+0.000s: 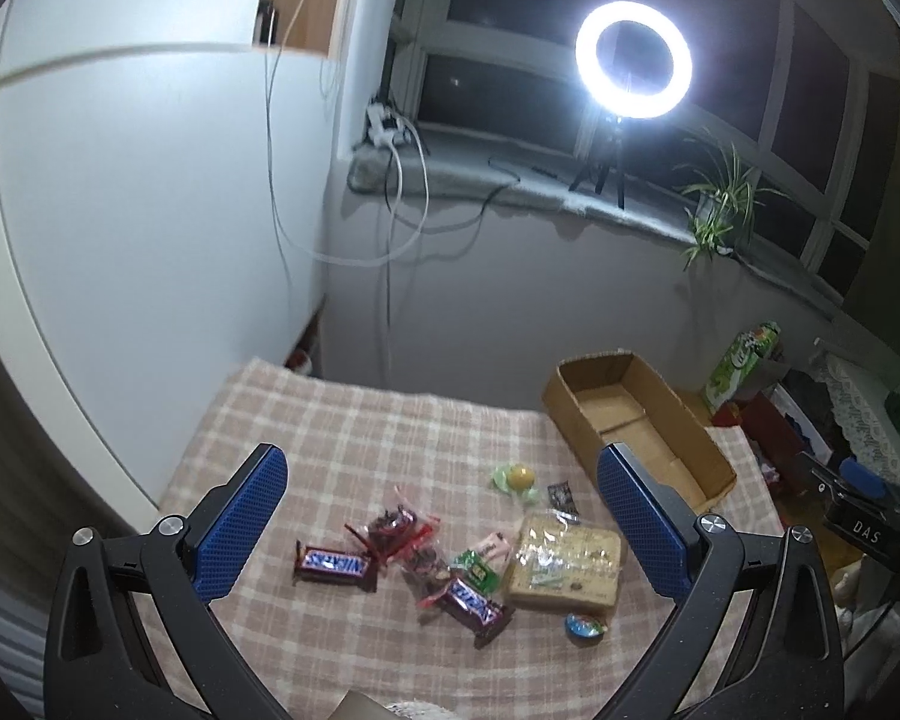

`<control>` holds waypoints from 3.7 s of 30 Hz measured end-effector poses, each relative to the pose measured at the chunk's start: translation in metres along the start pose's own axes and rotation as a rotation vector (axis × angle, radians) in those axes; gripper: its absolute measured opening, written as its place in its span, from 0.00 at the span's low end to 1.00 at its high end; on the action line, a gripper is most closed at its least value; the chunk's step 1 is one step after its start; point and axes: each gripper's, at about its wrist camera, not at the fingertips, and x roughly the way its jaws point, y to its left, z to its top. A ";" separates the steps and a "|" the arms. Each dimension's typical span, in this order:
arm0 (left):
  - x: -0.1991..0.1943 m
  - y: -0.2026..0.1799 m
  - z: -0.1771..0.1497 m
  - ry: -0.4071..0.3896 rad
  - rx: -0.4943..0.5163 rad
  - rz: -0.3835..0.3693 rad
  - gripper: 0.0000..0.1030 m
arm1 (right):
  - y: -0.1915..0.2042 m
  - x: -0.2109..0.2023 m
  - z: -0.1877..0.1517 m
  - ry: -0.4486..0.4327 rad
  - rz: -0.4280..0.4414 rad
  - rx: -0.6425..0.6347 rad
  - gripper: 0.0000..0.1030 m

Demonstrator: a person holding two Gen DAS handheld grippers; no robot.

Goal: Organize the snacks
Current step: 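Lower both grippers to the wrapped bread loaf and grasp it together, then carry the bread loaf with both grippers into the cardboard box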

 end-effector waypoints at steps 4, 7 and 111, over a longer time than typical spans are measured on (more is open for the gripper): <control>0.015 0.014 -0.007 0.079 -0.067 -0.068 0.99 | -0.004 0.016 -0.007 0.061 0.050 0.025 1.00; 0.029 0.018 -0.015 0.153 -0.088 -0.131 0.99 | -0.006 0.026 -0.015 0.103 0.079 0.043 1.00; 0.175 -0.128 -0.008 0.479 0.095 -0.503 0.46 | -0.054 0.134 0.016 0.330 0.385 0.271 0.45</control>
